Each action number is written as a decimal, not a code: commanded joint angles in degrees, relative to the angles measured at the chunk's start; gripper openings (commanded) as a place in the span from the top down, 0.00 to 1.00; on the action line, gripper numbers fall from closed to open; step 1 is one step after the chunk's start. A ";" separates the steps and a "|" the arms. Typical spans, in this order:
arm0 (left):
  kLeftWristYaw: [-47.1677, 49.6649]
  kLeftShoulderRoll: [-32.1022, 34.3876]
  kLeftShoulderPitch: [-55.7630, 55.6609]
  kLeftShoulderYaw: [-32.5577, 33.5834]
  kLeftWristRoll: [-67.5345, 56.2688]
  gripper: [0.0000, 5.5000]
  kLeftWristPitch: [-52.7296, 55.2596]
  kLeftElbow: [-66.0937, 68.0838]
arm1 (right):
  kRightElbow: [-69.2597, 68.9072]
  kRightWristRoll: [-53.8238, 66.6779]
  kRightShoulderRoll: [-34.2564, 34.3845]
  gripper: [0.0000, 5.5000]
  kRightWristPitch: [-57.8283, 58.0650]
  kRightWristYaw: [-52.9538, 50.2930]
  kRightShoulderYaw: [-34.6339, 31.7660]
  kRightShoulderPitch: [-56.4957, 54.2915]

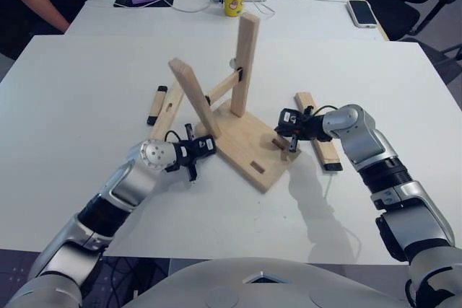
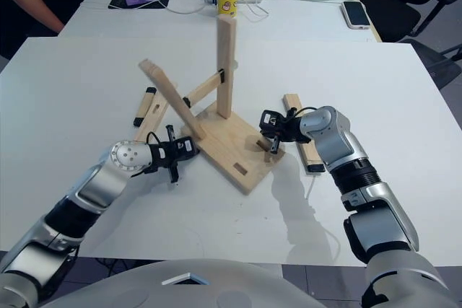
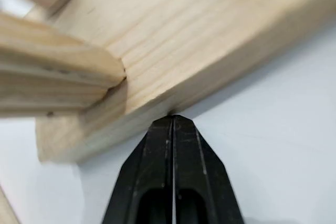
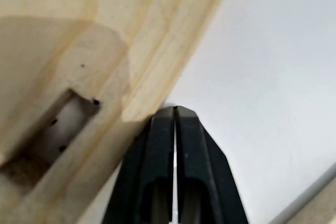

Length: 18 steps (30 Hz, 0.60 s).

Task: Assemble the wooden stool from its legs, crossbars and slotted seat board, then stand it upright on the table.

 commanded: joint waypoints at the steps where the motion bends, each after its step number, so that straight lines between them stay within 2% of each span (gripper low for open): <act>1: 3.76 -3.70 -3.30 3.58 -0.73 0.99 -0.39 11.10 | -3.94 1.82 2.44 1.00 3.88 0.11 1.06 4.18; 13: 4.19 -12.69 -9.56 9.59 -6.37 0.99 -10.85 29.90 | -4.20 2.05 8.31 1.00 6.20 -11.45 -1.46 5.24; 18: 4.43 -13.72 -9.72 11.62 -7.50 0.99 -11.12 29.63 | -0.94 1.52 9.44 1.00 4.07 -13.83 -1.86 3.30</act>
